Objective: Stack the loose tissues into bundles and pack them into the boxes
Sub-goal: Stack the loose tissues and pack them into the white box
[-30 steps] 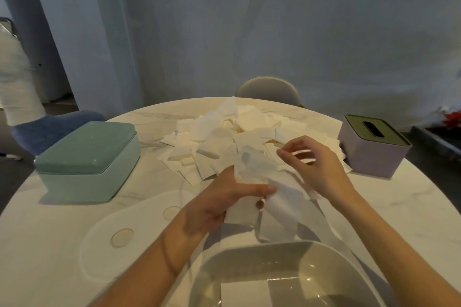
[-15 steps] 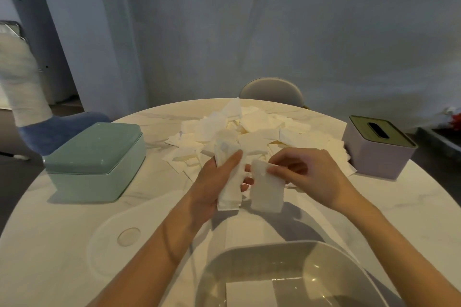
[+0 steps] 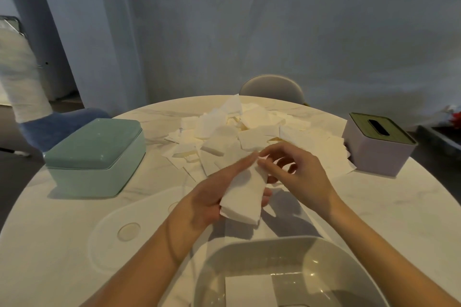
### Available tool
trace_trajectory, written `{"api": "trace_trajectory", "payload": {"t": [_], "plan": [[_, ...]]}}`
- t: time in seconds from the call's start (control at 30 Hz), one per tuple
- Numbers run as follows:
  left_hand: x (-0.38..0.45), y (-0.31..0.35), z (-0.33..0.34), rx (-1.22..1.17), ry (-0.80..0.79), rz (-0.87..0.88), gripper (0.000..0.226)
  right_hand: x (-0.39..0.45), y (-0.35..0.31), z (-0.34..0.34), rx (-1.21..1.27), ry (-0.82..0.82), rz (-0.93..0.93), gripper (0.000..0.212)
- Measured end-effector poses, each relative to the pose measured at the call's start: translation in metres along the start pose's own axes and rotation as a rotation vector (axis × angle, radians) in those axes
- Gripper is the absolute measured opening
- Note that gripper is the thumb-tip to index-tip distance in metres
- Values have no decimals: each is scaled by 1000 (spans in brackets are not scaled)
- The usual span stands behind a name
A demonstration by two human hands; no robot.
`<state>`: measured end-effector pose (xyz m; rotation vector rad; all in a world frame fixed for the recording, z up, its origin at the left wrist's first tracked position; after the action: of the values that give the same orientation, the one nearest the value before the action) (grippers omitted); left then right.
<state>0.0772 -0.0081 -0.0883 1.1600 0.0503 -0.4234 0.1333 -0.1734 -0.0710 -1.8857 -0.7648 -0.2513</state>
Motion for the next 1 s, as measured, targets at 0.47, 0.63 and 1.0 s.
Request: {"api": "trace_trajectory", "payload": {"t": [0.47,0.63,1.0], "plan": [[-5,18,-35,-275,365,184,33,-19,8,21,-287,-776,67,26],[7,8,-30,-31,214,103,46,-9,-4,3,73,-610,175,34],[7,-12,-5,117,-168,1,87,-7,13,9,-112,-106,48,51]]}}
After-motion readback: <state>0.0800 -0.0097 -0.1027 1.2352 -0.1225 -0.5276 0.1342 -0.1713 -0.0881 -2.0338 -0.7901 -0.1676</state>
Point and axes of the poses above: each hand's wrist, its own x-axis towards the middle knuckle, its own z-axis out of the palm, y = z × x, the point moved 2 cm from there along x, towards the middle knuckle, and after that the axes turned 4 degrees about x, right-handed, at the moved point
